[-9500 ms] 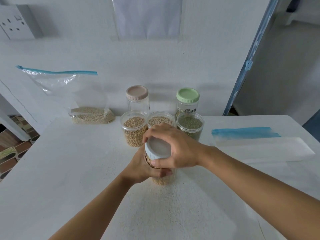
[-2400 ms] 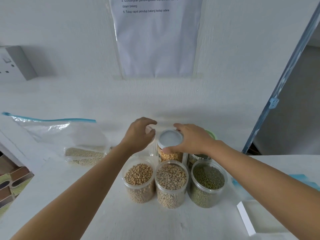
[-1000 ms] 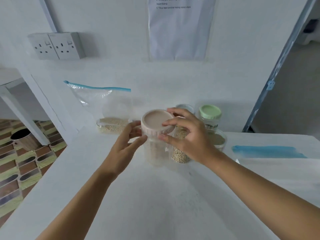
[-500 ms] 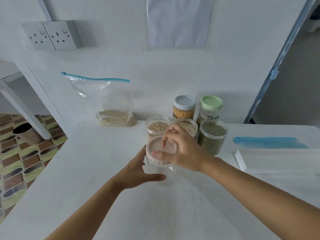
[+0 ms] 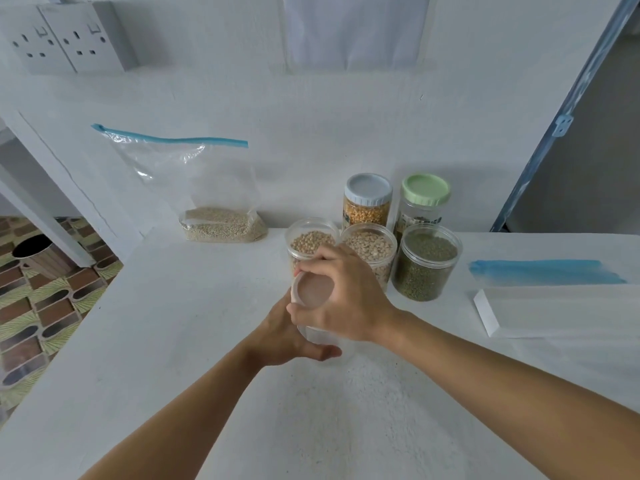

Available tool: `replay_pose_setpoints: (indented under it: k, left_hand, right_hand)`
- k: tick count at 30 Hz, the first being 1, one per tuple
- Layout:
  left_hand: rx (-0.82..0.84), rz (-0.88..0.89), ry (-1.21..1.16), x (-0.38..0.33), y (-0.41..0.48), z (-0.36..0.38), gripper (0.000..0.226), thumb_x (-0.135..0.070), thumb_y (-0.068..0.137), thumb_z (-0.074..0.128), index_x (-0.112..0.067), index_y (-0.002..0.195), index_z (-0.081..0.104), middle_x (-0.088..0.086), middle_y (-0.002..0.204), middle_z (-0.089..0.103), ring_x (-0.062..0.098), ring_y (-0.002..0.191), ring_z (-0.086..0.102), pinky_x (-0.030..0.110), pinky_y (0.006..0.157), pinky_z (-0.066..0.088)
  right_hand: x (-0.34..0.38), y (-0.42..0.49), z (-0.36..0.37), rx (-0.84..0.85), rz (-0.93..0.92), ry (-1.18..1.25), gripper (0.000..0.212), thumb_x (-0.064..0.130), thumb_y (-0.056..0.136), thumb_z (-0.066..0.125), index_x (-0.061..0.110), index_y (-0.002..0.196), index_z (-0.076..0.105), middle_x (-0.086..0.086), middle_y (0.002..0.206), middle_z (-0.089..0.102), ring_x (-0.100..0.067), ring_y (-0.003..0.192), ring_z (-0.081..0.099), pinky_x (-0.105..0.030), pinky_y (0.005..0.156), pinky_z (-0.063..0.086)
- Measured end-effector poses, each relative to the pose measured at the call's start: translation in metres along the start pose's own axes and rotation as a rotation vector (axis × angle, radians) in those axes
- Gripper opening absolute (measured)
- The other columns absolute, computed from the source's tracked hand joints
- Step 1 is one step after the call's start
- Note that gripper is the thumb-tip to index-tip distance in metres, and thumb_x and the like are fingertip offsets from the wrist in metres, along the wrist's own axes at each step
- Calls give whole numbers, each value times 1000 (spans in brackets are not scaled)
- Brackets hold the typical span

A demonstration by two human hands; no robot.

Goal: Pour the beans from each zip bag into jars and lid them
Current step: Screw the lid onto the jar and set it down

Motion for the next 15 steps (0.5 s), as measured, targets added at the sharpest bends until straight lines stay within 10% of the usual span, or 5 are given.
replay_pose_setpoints:
  k: [7,12,15]
  left_hand:
    - [137,-38,-1,12,9,5,89,-2,64,96,-27,133,45,-25,119,58,4,121,55,18,99,46]
    - [151,-57,-26,4,7,6,89,-3,66,95,-32,131,43,-9,127,55,-5,119,53,11,96,44]
    - [161,-89,-35,6,8,8,91,-8,65,97,-32,134,43,-18,126,57,-4,122,53,12,98,43]
  right_hand:
    - [1,12,12,345,-175,51,46,48,71,82,27,110,71,15,106,59,-8,105,47,-28,94,40]
    - [11,9,3,344,-261,-419,63,78,87,44,33,131,51,7,113,41,-11,103,40,-40,87,49]
    - [21,10,-9,397,-253,-479,59,71,83,59,33,129,57,9,109,43,-10,100,42,-35,86,47]
Point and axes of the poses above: each hand's wrist, its own y-axis towards the middle knuckle, its own z-axis out of the palm, x = y × z, the point moved 9 cm from there along y, towards the middle knuckle
